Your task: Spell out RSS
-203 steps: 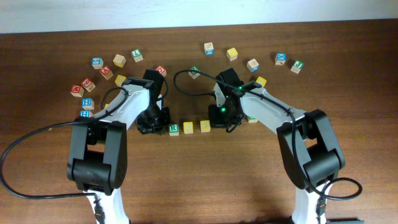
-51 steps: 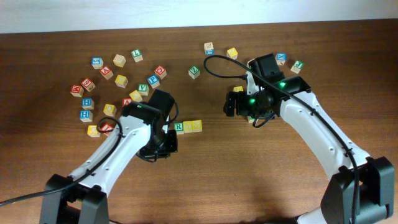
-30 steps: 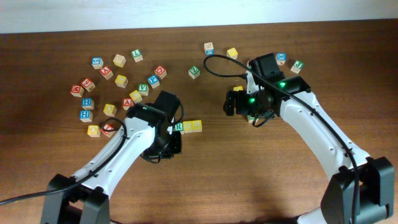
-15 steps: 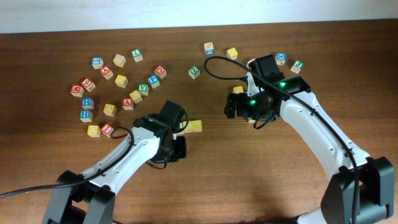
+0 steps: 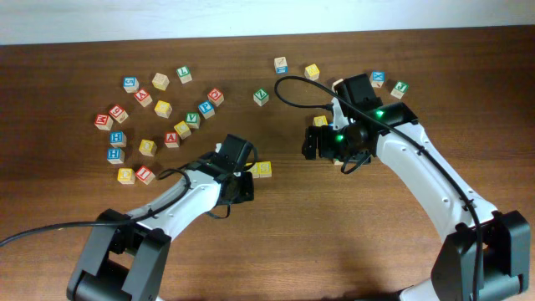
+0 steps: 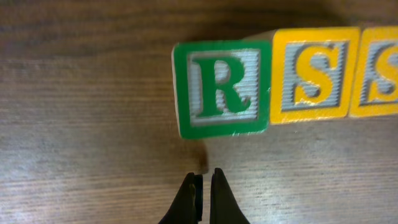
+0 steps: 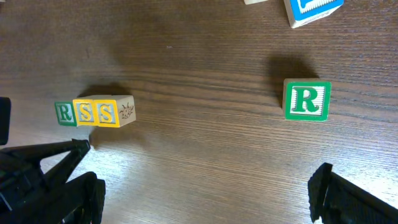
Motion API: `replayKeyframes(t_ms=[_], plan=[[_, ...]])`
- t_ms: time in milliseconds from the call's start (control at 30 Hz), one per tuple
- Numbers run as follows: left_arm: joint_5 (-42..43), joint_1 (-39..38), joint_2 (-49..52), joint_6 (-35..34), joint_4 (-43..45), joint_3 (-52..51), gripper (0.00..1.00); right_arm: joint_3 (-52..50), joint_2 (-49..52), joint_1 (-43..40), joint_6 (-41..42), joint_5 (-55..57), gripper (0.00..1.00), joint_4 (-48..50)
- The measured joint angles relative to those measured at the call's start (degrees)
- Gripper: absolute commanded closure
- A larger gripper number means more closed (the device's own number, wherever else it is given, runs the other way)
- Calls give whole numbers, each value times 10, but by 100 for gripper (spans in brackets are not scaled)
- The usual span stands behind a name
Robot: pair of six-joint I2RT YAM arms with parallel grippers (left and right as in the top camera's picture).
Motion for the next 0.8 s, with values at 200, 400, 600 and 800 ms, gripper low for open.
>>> replayKeyframes(t_ms=[200, 400, 600, 800], plan=[[-16, 0, 0, 7, 26, 0, 100, 0, 0, 0, 0, 0, 2, 0], [-16, 0, 0, 9, 35, 0, 100, 0, 0, 0, 0, 0, 2, 0], [-27, 0, 0, 9, 39, 0, 100, 0, 0, 0, 0, 0, 2, 0], [-29, 0, 0, 9, 41, 0, 100, 0, 0, 0, 0, 0, 2, 0]])
